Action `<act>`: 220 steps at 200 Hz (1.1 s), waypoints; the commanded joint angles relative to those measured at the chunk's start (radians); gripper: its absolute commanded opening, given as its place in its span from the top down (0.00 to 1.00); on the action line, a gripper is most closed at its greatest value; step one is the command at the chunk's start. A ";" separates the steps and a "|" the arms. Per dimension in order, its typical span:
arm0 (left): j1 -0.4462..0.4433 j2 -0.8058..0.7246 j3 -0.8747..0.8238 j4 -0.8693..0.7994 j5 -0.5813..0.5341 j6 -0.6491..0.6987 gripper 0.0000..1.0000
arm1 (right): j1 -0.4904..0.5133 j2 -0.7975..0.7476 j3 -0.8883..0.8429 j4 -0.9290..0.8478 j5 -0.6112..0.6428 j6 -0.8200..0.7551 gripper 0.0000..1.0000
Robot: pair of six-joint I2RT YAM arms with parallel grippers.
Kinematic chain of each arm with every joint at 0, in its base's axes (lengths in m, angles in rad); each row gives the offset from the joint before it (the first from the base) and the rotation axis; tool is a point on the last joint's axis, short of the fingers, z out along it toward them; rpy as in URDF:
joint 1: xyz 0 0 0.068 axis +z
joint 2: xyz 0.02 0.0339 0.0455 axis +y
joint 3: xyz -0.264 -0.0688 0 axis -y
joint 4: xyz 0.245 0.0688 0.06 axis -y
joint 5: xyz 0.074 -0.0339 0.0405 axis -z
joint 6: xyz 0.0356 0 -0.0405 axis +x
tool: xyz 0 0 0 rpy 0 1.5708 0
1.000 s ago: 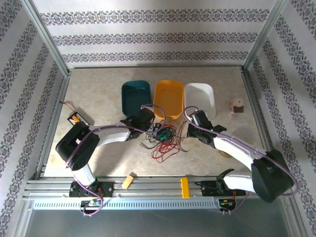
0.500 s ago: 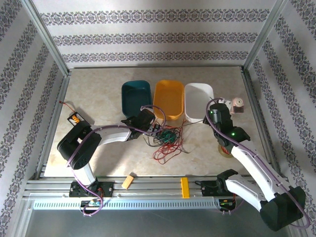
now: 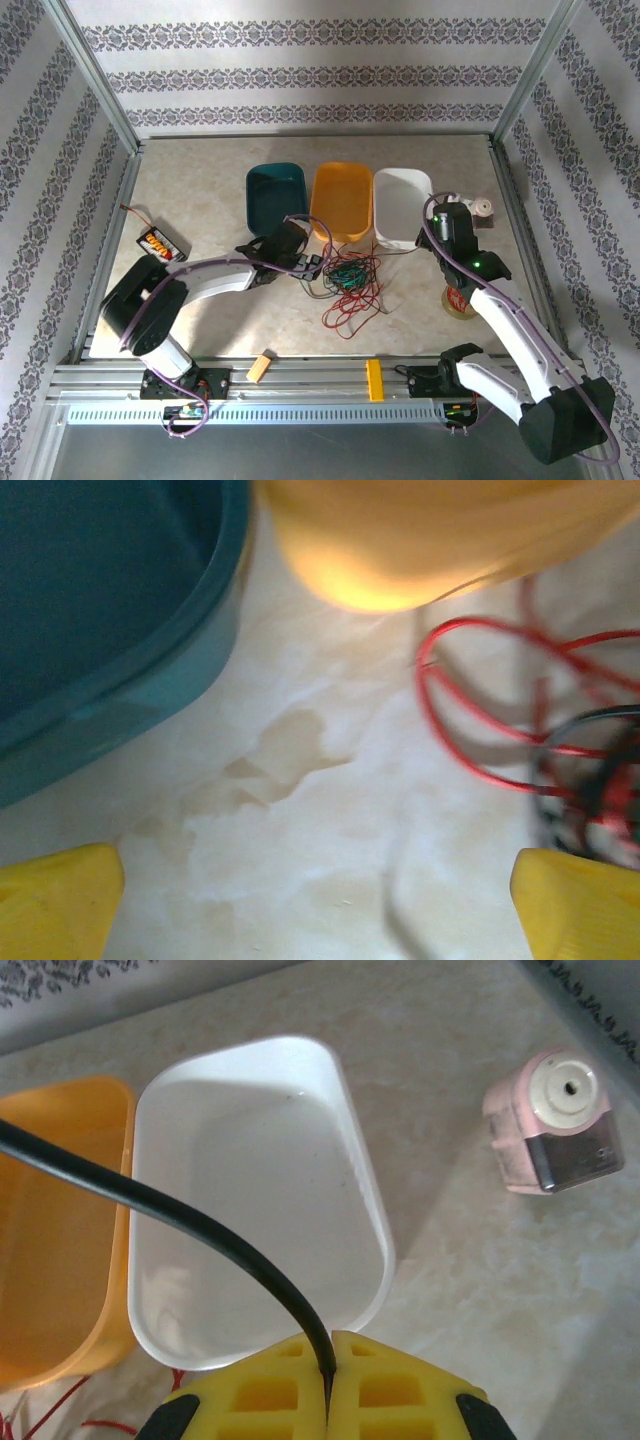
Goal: Untangle the cables
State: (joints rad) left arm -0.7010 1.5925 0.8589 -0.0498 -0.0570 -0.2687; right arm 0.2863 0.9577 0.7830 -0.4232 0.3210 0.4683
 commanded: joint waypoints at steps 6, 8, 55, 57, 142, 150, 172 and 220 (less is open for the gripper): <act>-0.020 -0.119 -0.010 0.066 0.221 0.106 0.01 | 0.013 0.012 -0.001 0.011 -0.027 0.017 1.00; -0.022 -0.123 -0.008 0.062 0.234 0.112 0.01 | 0.013 0.014 -0.001 0.011 -0.026 0.017 1.00; -0.151 -0.043 0.119 -0.079 0.257 0.236 0.01 | 0.016 0.057 0.014 0.014 -0.036 0.009 1.00; -0.154 -0.036 0.123 -0.076 0.253 0.236 0.01 | 0.016 0.058 0.015 0.014 -0.036 0.010 1.00; -0.198 0.223 0.255 -0.005 0.115 0.234 0.01 | 0.023 0.083 0.036 0.018 -0.079 0.021 1.00; -0.198 0.230 0.249 0.003 0.095 0.233 0.01 | 0.022 0.083 0.038 0.017 -0.080 0.020 1.00; -0.198 0.242 0.236 -0.002 0.008 0.227 0.01 | 0.022 0.081 0.039 0.013 -0.081 0.018 1.00; -0.193 0.258 0.171 -0.034 -0.117 0.206 0.12 | 0.011 0.069 0.030 0.008 -0.056 0.028 1.00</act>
State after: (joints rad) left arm -0.8902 1.8393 1.0798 -0.0525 -0.0643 -0.0563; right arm 0.2989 1.0389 0.7906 -0.4152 0.2447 0.4759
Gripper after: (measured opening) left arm 0.884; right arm 0.048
